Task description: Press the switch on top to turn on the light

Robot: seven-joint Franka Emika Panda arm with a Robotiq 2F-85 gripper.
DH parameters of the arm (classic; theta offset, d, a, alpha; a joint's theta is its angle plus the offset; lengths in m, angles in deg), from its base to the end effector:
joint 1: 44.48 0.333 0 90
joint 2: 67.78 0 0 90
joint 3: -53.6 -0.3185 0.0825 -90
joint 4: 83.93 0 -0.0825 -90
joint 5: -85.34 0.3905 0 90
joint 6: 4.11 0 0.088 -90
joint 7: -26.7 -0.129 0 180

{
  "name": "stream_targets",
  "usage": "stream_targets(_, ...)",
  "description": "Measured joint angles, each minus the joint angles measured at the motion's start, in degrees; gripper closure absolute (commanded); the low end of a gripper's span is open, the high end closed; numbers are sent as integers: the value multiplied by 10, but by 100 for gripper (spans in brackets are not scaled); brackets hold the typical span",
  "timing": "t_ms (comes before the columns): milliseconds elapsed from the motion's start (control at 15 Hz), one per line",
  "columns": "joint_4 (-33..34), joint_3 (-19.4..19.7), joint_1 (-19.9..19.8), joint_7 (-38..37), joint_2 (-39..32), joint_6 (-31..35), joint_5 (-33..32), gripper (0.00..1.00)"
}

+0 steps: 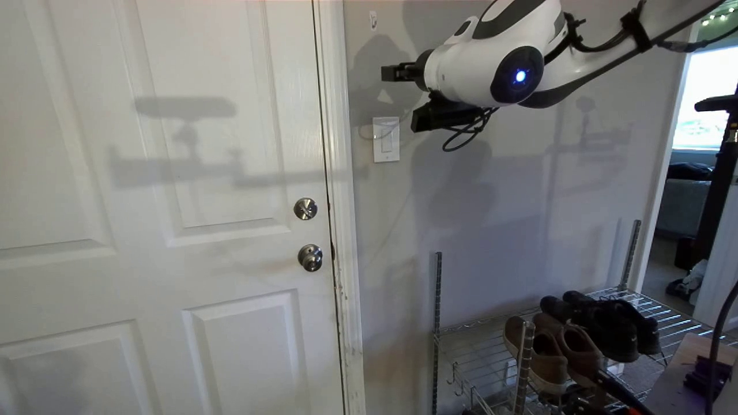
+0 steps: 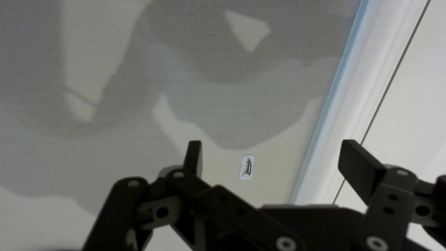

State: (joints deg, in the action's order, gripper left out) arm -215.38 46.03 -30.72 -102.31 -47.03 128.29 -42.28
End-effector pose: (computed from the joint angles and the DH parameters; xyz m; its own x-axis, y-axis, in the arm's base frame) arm 0.4823 0.1648 0.5656 -0.1802 0.1281 0.9752 -0.2771 -0.9579 0.0746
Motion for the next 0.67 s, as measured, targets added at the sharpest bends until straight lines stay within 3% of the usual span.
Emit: stream_targets(667,-15,21,0,0,-3,1,28,0)
